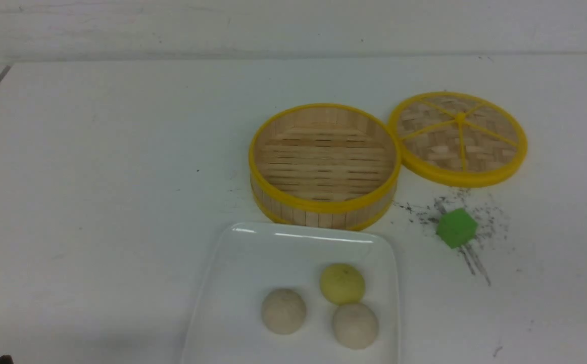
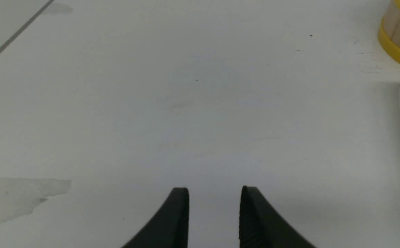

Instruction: Put the steamed buns into the plate on the white tablecloth.

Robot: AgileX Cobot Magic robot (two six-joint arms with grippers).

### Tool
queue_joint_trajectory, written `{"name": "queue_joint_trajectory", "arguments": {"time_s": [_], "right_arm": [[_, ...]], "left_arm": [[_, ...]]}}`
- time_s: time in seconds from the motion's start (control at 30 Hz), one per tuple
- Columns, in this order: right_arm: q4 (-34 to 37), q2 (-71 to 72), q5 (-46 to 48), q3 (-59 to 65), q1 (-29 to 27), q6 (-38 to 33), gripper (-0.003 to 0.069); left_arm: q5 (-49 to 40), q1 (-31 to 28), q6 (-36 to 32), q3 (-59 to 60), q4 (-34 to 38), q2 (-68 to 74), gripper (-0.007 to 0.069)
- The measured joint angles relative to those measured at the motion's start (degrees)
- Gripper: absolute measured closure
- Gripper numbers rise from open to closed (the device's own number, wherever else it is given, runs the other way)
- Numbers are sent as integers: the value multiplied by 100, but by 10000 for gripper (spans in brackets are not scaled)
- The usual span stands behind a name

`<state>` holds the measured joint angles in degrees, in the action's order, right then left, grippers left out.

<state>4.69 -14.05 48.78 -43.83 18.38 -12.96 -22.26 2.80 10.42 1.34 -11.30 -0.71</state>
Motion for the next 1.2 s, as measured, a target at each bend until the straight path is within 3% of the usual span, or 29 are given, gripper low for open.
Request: {"name": "queue_joint_trajectory", "arguments": {"time_s": [0.2, 0.47, 0.8, 1.2], "right_arm": [[503, 1403, -823, 1295, 0, 0, 222], [744, 1500, -865, 1497, -17, 3, 233], [1, 1505, -429, 1569, -17, 207, 274], [-48, 1505, -669, 2205, -17, 726, 281]], "left_arm": [[0, 0, 0, 0, 0, 0, 384], [0, 0, 0, 0, 0, 0, 384], [0, 0, 0, 0, 0, 0, 384], [0, 0, 0, 0, -5, 0, 384]]}}
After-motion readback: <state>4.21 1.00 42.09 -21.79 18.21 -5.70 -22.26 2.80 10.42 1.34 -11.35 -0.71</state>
